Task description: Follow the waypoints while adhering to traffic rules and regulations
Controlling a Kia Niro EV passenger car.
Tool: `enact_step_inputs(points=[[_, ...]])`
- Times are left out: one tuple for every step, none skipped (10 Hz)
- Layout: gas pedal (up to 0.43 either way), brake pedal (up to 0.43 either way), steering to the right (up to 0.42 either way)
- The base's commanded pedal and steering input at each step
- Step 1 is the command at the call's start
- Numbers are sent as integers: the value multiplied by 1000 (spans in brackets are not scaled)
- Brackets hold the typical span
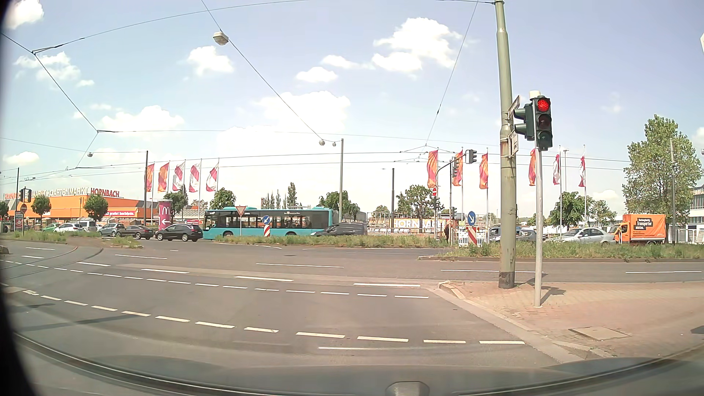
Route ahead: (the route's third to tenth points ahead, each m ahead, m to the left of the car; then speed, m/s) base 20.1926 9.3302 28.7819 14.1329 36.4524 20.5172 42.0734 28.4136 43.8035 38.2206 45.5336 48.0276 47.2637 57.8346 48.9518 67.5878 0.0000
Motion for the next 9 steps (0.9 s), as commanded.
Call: enact_step_inputs(points=[[0, 348, -48], [0, 348, -49], [0, 348, -48], [0, 348, -48], [0, 348, -49], [0, 348, -48], [0, 348, -48], [0, 348, -48], [0, 348, -48]])
